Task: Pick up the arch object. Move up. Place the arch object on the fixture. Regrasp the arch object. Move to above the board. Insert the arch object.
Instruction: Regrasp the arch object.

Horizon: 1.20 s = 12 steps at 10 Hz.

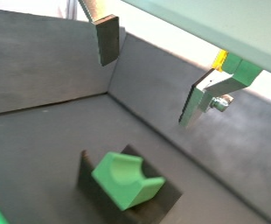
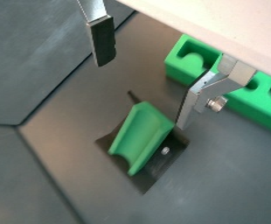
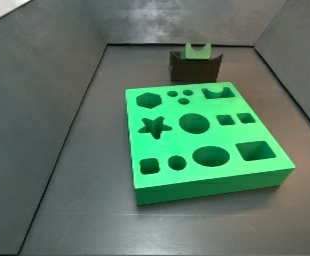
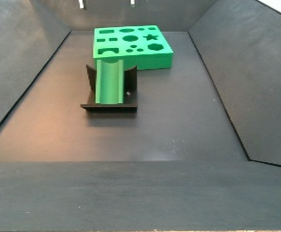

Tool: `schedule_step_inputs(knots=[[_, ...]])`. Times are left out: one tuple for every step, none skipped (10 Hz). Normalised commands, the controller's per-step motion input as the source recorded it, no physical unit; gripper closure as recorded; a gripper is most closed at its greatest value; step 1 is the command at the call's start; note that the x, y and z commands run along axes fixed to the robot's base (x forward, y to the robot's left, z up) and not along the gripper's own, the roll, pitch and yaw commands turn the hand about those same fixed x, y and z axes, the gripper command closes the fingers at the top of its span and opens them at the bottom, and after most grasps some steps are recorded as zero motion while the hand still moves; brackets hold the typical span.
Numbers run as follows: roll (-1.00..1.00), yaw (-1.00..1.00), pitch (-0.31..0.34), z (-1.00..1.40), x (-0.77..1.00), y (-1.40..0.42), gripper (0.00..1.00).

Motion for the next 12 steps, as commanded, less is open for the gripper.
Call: schedule_step_inputs(knots=[[1.00, 0.06, 0.049, -0.02, 0.07, -0.03, 0.00], [1.00, 0.06, 0.067, -0.02, 0.08, -0.03, 0.00], [1.00, 0.08, 0.096, -0.01, 0.09, -0.03, 0.00], [1.00, 0.09, 0.120, -0.02, 0.10, -0.04, 0.00], [1.00, 0.12, 0.147, -0.02, 0.10, -0.04, 0.00], [0.88, 0.14, 0.154, -0.02, 0.10, -0.04, 0.00], [0.62, 0.16, 0.137, -0.02, 0.10, -0.04, 0.00], [0.43, 0.17, 0.121, -0.02, 0.10, -0.04, 0.00], [0.29, 0.18, 0.099, -0.01, 0.10, -0.03, 0.00], [0.16, 0.23, 0.090, -1.00, 0.04, 0.07, 0.00], [0.14, 0.22, 0.061, -1.00, 0.04, 0.07, 0.00], [0.13, 0.21, 0.021, -1.00, 0.05, 0.07, 0.00]])
